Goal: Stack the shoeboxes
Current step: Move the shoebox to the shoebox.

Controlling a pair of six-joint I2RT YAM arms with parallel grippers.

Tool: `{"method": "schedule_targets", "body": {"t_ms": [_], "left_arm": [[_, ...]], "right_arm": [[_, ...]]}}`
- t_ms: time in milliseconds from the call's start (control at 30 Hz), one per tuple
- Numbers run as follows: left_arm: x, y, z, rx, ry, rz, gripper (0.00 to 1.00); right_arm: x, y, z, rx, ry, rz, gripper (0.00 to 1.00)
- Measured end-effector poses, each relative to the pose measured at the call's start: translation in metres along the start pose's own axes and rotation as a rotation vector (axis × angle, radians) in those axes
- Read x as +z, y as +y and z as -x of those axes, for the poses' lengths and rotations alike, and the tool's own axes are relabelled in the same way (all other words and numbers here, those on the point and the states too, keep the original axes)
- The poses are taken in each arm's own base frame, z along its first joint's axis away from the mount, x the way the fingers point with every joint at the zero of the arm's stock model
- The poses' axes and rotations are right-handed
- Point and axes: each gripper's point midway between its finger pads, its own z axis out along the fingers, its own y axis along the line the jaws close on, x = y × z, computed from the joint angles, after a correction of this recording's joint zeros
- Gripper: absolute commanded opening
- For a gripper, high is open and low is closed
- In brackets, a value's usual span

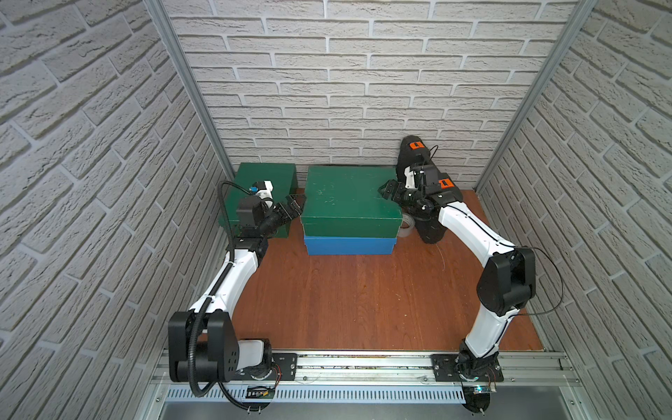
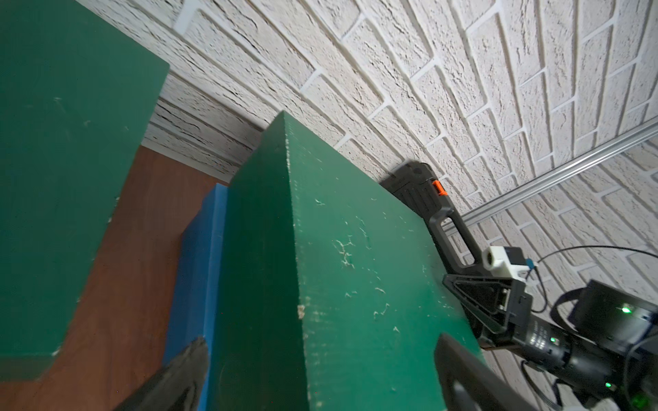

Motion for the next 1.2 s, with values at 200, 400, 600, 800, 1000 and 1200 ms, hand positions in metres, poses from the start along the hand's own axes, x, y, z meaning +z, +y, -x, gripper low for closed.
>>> {"method": "schedule_targets", "body": {"t_ms": [200, 400, 600, 800, 1000, 1200], "left_arm": [[0.026, 0.011, -0.008, -0.058, 0.052, -0.035, 0.98], [0.039, 0.002, -0.018, -0.073, 0.086, -0.086, 0.98], [0.043, -0.005, -0.024, -0.074, 0.1, -0.101, 0.98], [0.044, -0.009, -0.028, -0.073, 0.11, -0.109, 0.98], [0.04, -0.011, -0.03, -0.065, 0.105, -0.106, 0.98], [0.031, -0.006, -0.02, -0.058, 0.078, -0.078, 0.98]], "right_arm": [[0.017, 0.002, 0.007, 0.008, 0.026, 0.037, 0.99], [0.02, 0.002, 0.012, 0.011, 0.026, 0.046, 0.99], [0.018, -0.005, 0.015, 0.019, 0.017, 0.038, 0.99], [0.001, -0.011, -0.001, 0.039, 0.022, 0.039, 0.99], [-0.016, -0.006, -0.009, 0.041, 0.021, 0.057, 0.99], [-0.023, -0.004, -0.001, 0.035, 0.0, 0.039, 0.99]]}}
